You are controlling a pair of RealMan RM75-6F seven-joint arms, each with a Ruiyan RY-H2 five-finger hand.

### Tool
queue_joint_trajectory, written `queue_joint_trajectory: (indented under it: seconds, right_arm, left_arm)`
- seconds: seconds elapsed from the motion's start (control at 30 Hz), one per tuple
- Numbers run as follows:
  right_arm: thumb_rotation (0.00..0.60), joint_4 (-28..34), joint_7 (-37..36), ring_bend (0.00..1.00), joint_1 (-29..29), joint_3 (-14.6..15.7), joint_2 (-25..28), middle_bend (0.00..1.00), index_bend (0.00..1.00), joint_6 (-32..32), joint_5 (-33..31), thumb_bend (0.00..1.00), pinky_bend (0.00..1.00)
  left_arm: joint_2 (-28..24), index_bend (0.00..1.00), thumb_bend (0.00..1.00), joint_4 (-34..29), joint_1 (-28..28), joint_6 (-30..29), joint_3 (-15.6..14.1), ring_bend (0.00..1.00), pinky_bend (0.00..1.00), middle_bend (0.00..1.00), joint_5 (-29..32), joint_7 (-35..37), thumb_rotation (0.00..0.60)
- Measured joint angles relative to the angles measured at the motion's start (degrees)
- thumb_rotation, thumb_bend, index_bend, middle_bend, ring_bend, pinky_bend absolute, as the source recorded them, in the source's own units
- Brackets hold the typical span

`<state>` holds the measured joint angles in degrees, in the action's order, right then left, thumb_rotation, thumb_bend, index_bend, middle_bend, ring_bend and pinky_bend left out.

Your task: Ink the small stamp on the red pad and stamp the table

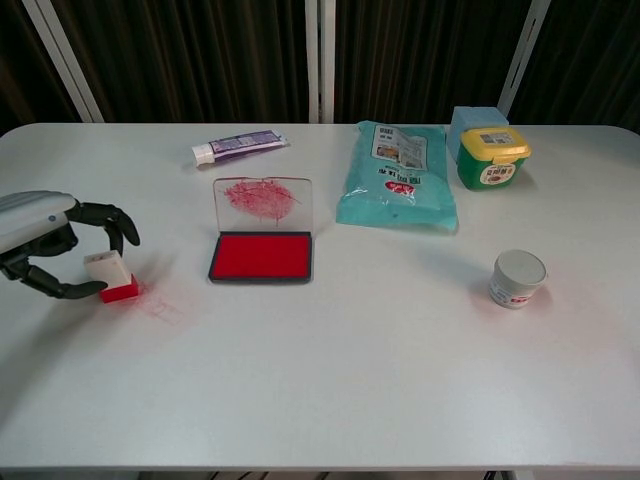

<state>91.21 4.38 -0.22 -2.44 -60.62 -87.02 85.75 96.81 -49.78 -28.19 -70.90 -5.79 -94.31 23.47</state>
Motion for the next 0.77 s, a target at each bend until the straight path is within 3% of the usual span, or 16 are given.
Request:
queue_joint_trajectory:
  seconds: [0.17, 0.23, 0.27, 0.3, 0.33, 0.37, 0.4, 0.43, 0.6, 0.77]
  right_arm:
    - [0.6, -0.18, -0.83, 0.0, -0.52, -0.19, 0.35, 0.0, 0.0, -1.05, -0.12, 0.11, 0.0]
    - [0.6, -0.39, -1.2, 0.0, -0.75, -0.2, 0.42, 0.0, 0.0, -1.4, -0.11, 0.11, 0.0]
    - [0.6, -0.59, -1.4, 0.0, -0.85, -0.17, 0.4, 0.0, 0.0, -1.58, -0.02, 0.11, 0.0]
    - [0.6, -0.74, -1.5, 0.0, -0.91, -0.14, 0.34, 0.0, 0.0, -1.67, 0.09, 0.11, 0.0]
    - [0.6, -0.92, -1.62, 0.0, -0.94, -0.1, 0.23, 0.0, 0.0, -1.76, 0.25, 0.1, 0.0]
    - [0.6, -1.26, -1.82, 0.0, -0.97, -0.03, 0.02, 0.0, 0.0, -1.93, 0.57, 0.1, 0.0]
    - [0.6, -1.57, -1.97, 0.0, -0.99, 0.04, -0.17, 0.0, 0.0, -2.07, 0.87, 0.1, 0.0]
    - [0.6, -1.91, -2.13, 0.0, -1.0, 0.12, -0.37, 0.0, 0.0, -2.2, 1.19, 0.1, 0.0]
    - [0.6, -3.86, -2.67, 0.0, -1.0, 1.12, -1.75, 0.0, 0.0, -1.98, 2.63, 0.09, 0.0]
    - [0.6, -4.37, -1.95, 0.0, -0.82, 1.48, -2.95, 0.0, 0.0, -1.41, 2.98, 0.09, 0.0]
  left_arm:
    - [-4.45, 0.31, 0.14, -4.95, 1.45, -3.26, 0.61, 0.89, 1.0, 0.38, 0.42, -2.54, 0.6]
    - [-7.75, 0.31, 0.12, -8.73, 2.75, -4.98, 0.82, 0.77, 0.94, 0.37, 1.02, -5.02, 0.6]
    - [-9.38, 0.29, 0.1, -10.63, 3.5, -5.91, 0.91, 0.64, 0.83, 0.34, 1.39, -6.35, 0.56]
    - [-11.11, 0.26, 0.1, -12.65, 4.4, -6.96, 1.0, 0.5, 0.7, 0.3, 1.84, -7.75, 0.49]
    - [-13.57, 0.22, 0.09, -15.46, 5.83, -8.53, 1.09, 0.32, 0.5, 0.23, 2.54, -9.51, 0.347]
    - [-15.47, 0.19, 0.09, -17.53, 7.06, -9.92, 1.17, 0.17, 0.33, 0.14, 3.06, -10.7, 0.159]
    - [-17.28, 0.18, 0.09, -19.42, 8.28, -11.51, 1.32, 0.11, 0.26, 0.1, 3.5, -11.7, 0.062]
    - [-19.27, 0.17, 0.09, -21.39, 9.79, -13.92, 1.55, 0.1, 0.24, 0.09, 3.97, -12.73, 0.016]
    - [-22.72, 0.13, 0.09, -23.06, 16.05, -22.76, 2.06, 0.08, 0.21, 0.07, 5.39, -14.59, 0.0]
    - [-26.64, 0.12, 0.09, -23.66, 19.68, -22.66, 1.97, 0.08, 0.21, 0.07, 6.58, -15.33, 0.0]
